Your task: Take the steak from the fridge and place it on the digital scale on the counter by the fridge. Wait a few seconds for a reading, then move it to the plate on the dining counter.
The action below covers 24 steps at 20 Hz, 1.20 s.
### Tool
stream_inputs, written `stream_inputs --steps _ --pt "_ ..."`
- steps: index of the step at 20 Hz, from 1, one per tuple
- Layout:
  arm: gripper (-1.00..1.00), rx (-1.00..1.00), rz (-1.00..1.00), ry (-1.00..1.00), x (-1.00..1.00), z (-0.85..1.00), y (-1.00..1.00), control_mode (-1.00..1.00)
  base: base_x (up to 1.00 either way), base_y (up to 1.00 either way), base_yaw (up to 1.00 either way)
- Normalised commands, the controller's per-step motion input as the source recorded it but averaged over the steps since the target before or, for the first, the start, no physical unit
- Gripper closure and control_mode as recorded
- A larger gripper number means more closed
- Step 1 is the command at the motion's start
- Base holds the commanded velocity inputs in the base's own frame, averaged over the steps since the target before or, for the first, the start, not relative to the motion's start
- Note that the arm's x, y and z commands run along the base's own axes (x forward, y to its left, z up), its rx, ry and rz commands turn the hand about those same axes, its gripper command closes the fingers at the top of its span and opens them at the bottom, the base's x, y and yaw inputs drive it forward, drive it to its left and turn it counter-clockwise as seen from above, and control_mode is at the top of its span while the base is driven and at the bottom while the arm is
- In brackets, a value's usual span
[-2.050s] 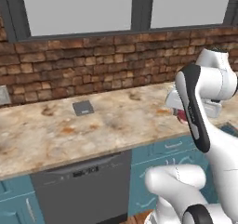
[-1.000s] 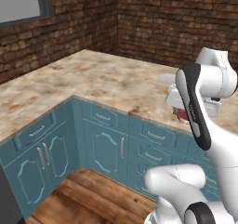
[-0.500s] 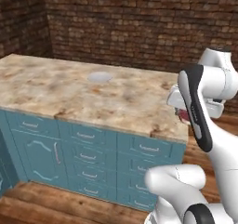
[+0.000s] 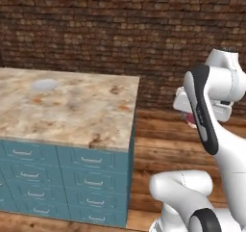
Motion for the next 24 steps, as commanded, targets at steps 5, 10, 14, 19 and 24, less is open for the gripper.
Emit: stream_inputs --steps 5,10,14,19,24 --pt "1.0 0.0 0.0 0.0 0.0 0.0 0.0 1.0 0.42 -0.97 0.0" --pt "1.0 0.0 0.0 0.0 0.0 0.0 0.0 1.0 0.74 -0.87 0.29" --pt "1.0 0.0 0.0 0.0 0.0 0.0 0.0 1.0 0.82 -0.87 0.42" --pt "1.0 0.0 0.0 0.0 0.0 0.0 0.0 1.0 0.66 -0.95 0.49" --pt "1.0 0.0 0.0 0.0 0.0 0.0 0.0 1.0 0.61 -0.97 0.5"
